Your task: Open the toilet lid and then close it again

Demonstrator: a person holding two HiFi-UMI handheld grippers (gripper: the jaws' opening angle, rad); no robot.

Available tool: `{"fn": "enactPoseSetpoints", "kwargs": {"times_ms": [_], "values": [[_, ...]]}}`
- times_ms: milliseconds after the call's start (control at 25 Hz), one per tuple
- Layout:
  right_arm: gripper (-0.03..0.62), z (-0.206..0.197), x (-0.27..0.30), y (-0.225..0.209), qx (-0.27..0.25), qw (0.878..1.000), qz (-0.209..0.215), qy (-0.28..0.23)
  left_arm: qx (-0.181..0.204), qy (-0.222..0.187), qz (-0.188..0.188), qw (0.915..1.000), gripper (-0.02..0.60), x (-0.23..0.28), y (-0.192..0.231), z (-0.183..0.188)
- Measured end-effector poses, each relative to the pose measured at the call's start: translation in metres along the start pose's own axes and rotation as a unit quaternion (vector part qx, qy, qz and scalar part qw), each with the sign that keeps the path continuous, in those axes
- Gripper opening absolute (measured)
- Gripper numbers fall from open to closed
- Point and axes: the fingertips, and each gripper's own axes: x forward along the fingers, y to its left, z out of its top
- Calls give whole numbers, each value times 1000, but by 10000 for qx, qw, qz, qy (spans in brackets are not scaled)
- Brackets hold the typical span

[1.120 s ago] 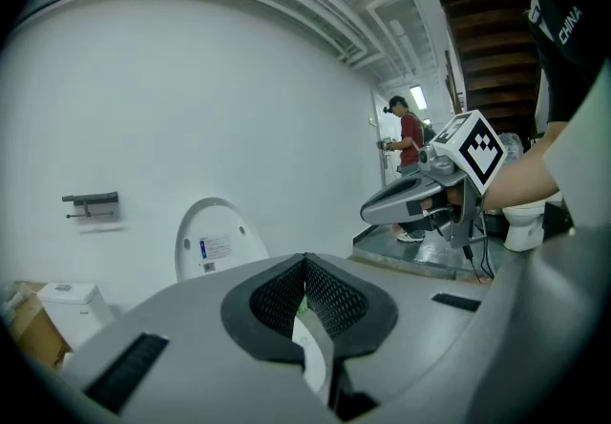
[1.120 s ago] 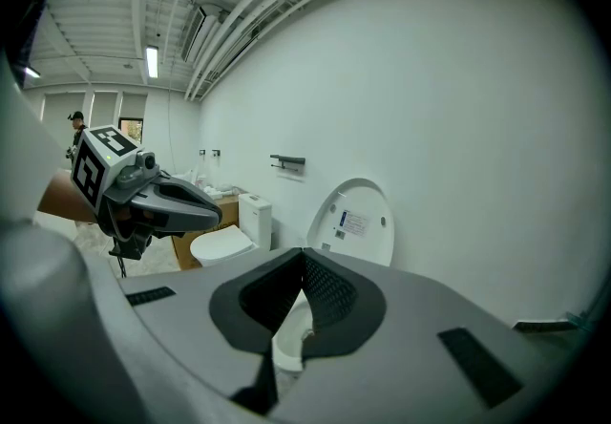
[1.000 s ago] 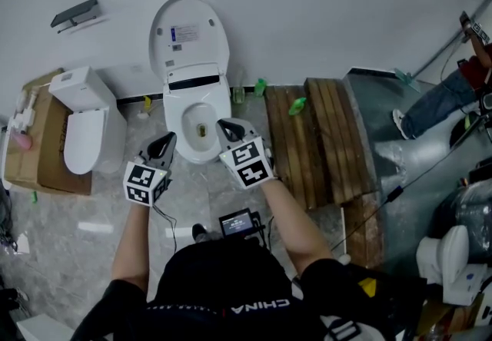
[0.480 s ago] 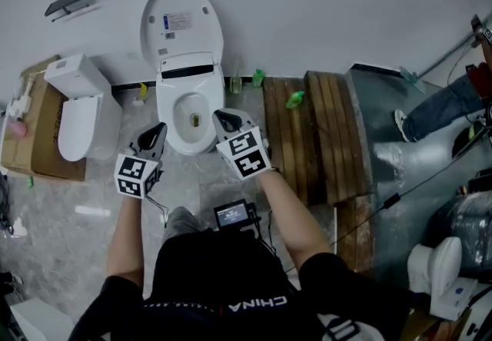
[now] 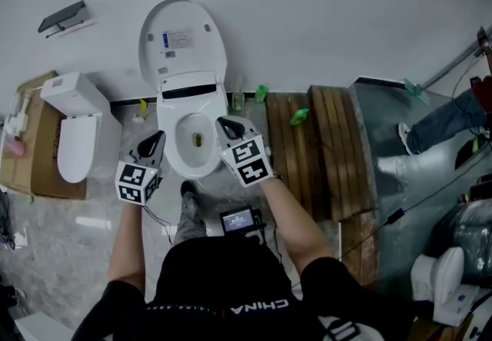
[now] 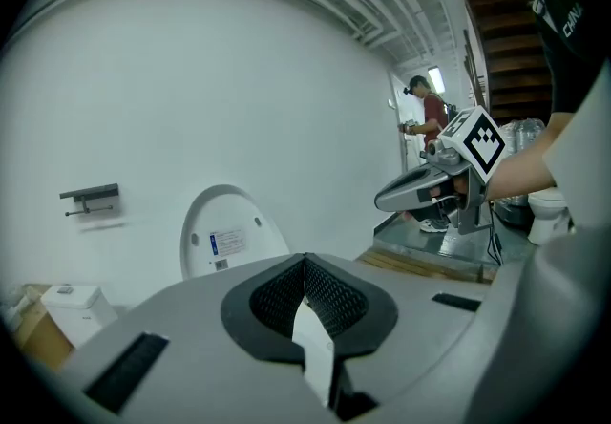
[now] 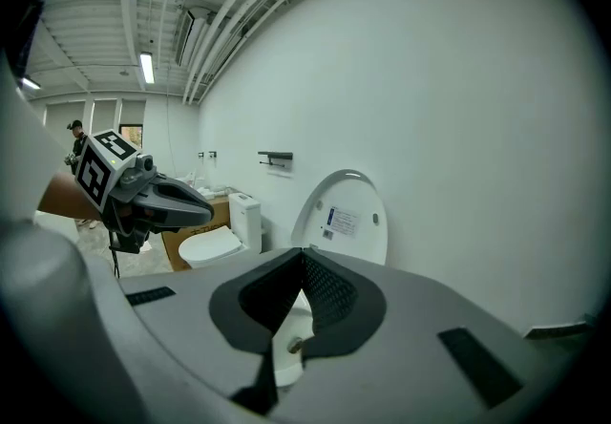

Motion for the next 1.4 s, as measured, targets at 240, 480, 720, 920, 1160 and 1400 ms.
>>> {"fn": "enactPoseSetpoints", "kwargs": {"times_ms": [240,480,720,920,1160,1400], "values": [[14,41,76,-19,81,9998,-165,15,-6,35,-323,9995,9,53,84,6],[14,74,146,-42,193,9989,-394,134,173,-18,-675,9976,9,99,158,23],[14,86,194,-54,176,9987,-380,275,349,67,-942,9949,9,139,198,26],[15,103,236,-83,-34,9995,-107,292,435,104,-906,9949,10,176,222,38],[15,152,296,-131,-513,9974,410,285,848,239,-712,9936,12,240,267,79],[98,214,370,-176,-841,9933,789,93,1551,473,-556,9852,199,323,323,130]]}}
